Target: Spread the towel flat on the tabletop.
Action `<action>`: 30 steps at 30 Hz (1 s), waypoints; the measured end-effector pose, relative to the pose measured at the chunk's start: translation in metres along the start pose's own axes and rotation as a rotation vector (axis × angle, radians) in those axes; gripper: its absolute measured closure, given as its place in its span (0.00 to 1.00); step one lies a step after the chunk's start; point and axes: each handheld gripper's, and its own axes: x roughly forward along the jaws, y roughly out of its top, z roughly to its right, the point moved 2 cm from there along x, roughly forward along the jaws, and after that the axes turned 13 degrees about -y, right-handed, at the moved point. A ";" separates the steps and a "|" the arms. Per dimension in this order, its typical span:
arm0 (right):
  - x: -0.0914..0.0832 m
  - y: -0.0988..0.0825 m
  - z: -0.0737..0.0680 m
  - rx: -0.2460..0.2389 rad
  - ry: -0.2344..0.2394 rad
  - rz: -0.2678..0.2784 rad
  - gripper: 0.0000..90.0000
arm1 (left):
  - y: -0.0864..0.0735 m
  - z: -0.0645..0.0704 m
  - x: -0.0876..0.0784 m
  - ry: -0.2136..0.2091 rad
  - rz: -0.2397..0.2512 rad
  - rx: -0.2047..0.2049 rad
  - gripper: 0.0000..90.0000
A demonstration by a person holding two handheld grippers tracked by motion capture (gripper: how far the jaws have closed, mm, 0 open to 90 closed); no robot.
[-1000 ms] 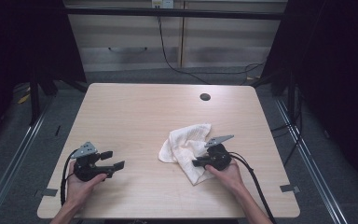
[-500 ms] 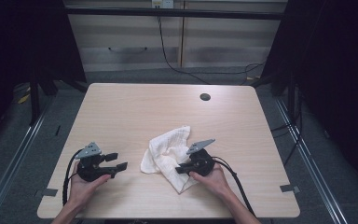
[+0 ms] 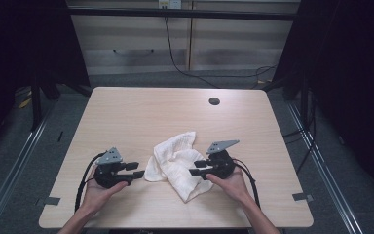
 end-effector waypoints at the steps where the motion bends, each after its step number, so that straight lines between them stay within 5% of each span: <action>1: -0.007 -0.005 0.000 -0.012 -0.008 -0.008 0.64 | -0.003 -0.004 0.004 0.000 -0.016 -0.014 0.63; 5: -0.016 -0.016 0.001 -0.007 -0.013 -0.011 0.65 | -0.009 -0.008 0.010 -0.021 -0.004 -0.056 0.65; 9: -0.019 -0.033 0.006 0.004 -0.021 -0.021 0.68 | -0.007 -0.007 0.017 -0.030 -0.028 -0.027 0.68; 19: -0.015 -0.039 0.005 -0.007 -0.016 -0.047 0.68 | -0.012 -0.016 0.024 -0.038 -0.050 -0.057 0.65; 24: -0.015 -0.036 0.009 0.019 -0.037 -0.008 0.64 | -0.013 -0.017 0.024 -0.060 -0.036 -0.073 0.63; 30: -0.010 -0.033 0.010 0.019 -0.038 -0.001 0.61 | -0.013 -0.013 0.029 -0.053 -0.081 -0.040 0.70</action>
